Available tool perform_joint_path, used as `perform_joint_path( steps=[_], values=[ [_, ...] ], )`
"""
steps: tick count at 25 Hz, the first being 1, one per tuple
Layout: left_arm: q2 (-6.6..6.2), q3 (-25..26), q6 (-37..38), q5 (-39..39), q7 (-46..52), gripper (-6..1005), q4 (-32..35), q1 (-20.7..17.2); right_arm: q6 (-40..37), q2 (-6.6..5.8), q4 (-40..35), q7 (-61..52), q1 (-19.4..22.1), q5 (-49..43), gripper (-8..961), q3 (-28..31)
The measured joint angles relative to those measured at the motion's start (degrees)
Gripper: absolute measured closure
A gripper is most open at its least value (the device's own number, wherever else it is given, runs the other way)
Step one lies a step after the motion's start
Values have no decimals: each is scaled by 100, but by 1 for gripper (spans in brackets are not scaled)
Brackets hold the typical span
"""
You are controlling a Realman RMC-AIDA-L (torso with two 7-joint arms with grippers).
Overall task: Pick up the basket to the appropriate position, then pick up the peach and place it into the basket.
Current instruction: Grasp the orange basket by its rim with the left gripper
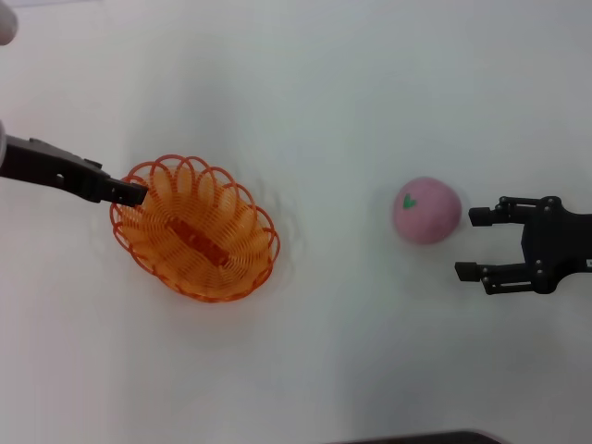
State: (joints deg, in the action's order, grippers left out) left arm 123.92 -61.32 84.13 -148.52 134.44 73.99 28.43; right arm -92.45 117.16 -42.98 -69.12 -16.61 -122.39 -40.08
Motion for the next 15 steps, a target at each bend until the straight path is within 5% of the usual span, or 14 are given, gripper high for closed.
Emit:
perform_joint_path(
  steps=[15],
  values=[
    [4,-480,-56,-747,249,222,-555,644,35,0,0,-28,-12,-31,103,0]
  ],
)
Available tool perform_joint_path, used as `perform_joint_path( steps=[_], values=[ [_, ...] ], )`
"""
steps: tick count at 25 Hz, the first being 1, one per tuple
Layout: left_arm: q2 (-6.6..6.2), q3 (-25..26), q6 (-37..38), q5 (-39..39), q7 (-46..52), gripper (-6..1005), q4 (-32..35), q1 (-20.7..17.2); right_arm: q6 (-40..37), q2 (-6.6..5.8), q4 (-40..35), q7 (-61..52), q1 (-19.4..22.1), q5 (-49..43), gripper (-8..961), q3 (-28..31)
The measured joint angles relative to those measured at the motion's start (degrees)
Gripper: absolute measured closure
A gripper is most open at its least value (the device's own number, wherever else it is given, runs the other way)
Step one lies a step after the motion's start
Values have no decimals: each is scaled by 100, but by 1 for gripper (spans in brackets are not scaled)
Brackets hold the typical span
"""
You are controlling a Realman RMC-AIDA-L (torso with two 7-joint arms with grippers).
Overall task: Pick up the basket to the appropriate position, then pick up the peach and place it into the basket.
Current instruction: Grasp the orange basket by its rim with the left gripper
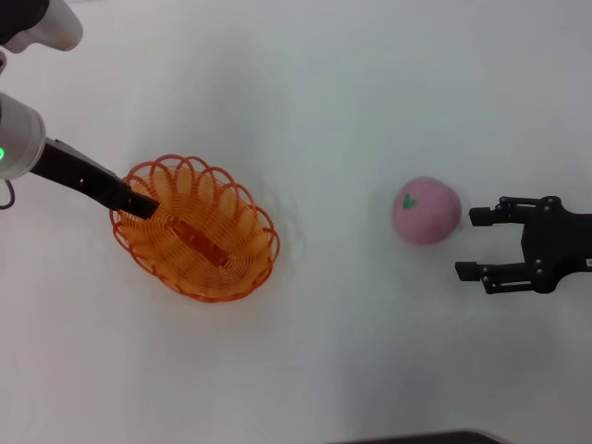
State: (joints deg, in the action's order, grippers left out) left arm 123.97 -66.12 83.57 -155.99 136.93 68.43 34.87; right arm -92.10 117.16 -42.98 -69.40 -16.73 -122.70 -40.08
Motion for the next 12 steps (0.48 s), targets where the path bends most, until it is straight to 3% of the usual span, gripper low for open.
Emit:
perform_joint_path(
  steps=[12],
  values=[
    [-13,-148,-90,-63,1,223,-314,140,8,0,0,-4,-32,0,103,0]
  ],
)
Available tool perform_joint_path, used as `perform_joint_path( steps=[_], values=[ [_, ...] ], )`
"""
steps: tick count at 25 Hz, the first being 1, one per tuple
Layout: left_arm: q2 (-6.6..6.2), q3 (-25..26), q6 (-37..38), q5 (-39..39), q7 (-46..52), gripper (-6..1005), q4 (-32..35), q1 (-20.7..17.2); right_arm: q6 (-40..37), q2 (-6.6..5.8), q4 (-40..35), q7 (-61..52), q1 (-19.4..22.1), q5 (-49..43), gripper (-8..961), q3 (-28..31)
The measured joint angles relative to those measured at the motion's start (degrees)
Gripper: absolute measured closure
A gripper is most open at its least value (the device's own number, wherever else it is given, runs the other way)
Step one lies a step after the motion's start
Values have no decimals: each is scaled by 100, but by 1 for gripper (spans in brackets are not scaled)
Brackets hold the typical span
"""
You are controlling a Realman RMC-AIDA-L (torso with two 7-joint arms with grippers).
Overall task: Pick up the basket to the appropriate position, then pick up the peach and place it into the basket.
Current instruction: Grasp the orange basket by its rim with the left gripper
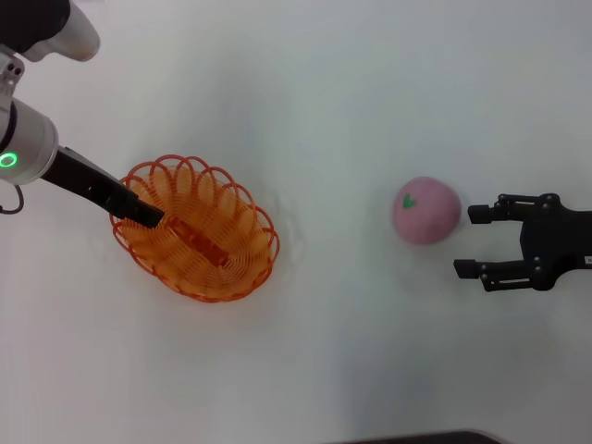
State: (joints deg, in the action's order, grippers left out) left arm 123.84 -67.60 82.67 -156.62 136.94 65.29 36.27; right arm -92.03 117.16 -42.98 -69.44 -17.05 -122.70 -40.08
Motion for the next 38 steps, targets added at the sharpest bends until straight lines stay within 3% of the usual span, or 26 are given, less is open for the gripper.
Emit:
perform_joint_path(
  steps=[9,14,20,38],
  values=[
    [14,-291,-79,-227,7,293,-130,64,10,0,0,0,-19,0,103,1],
    [16,-322,-120,-241,9,522,-120,65,15,0,0,0,-28,1,103,36],
    [18,-362,-78,-241,28,677,-130,71,18,0,0,0,-45,1,103,64],
    [-17,-181,508,-246,730,818,73,251,18,0,6,-62,-53,1,104,151]
  ],
)
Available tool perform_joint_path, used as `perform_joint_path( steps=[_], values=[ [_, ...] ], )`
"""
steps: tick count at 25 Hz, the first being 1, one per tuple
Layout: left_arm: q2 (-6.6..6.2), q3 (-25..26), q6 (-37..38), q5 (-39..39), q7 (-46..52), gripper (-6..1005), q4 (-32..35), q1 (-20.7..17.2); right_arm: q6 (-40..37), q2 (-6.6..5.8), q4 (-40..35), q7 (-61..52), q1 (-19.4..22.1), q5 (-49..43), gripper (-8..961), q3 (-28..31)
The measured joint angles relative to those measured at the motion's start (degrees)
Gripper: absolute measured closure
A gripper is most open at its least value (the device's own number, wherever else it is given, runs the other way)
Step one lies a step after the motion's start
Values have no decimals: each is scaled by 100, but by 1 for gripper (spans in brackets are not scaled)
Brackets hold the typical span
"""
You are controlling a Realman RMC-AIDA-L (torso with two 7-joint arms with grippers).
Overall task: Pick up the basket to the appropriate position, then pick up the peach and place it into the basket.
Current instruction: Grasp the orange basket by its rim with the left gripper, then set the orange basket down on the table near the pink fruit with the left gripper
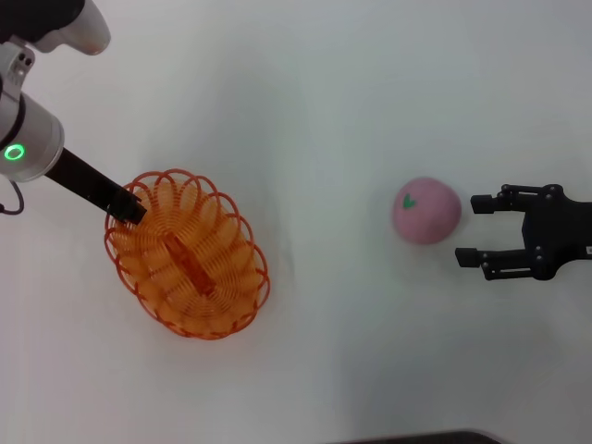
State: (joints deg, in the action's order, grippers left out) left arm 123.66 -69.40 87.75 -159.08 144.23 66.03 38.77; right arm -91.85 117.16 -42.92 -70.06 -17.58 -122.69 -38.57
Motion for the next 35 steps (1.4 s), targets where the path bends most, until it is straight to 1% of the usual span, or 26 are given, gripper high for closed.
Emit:
perform_joint_path(
  steps=[6,11,15,19,20,21,24,29,35],
  values=[
    [-2,375,387,0,186,877,114,168,0,-8,0,-201,-47,0,104,-1],
    [-14,575,552,1,477,911,135,239,0,-8,-2,-208,-64,0,104,-2],
    [-23,1006,713,44,553,919,138,303,0,-5,1,-288,-82,17,104,-2],
    [5,1431,878,68,559,921,203,327,10,4,-6,-439,-123,18,104,4],
    [8,1649,979,123,567,921,219,332,25,4,-7,-483,-129,20,104,6],
    [8,1649,979,123,567,922,219,332,41,5,-7,-519,-137,26,104,16],
    [8,1903,1117,248,655,923,228,333,102,7,-3,-628,-175,31,104,88],
    [22,1968,1149,514,989,925,315,206,220,42,10,-740,-204,25,104,151],
    [40,1958,871,964,1420,925,421,-84,477,72,37,-860,-220,27,104,157]
  ],
)
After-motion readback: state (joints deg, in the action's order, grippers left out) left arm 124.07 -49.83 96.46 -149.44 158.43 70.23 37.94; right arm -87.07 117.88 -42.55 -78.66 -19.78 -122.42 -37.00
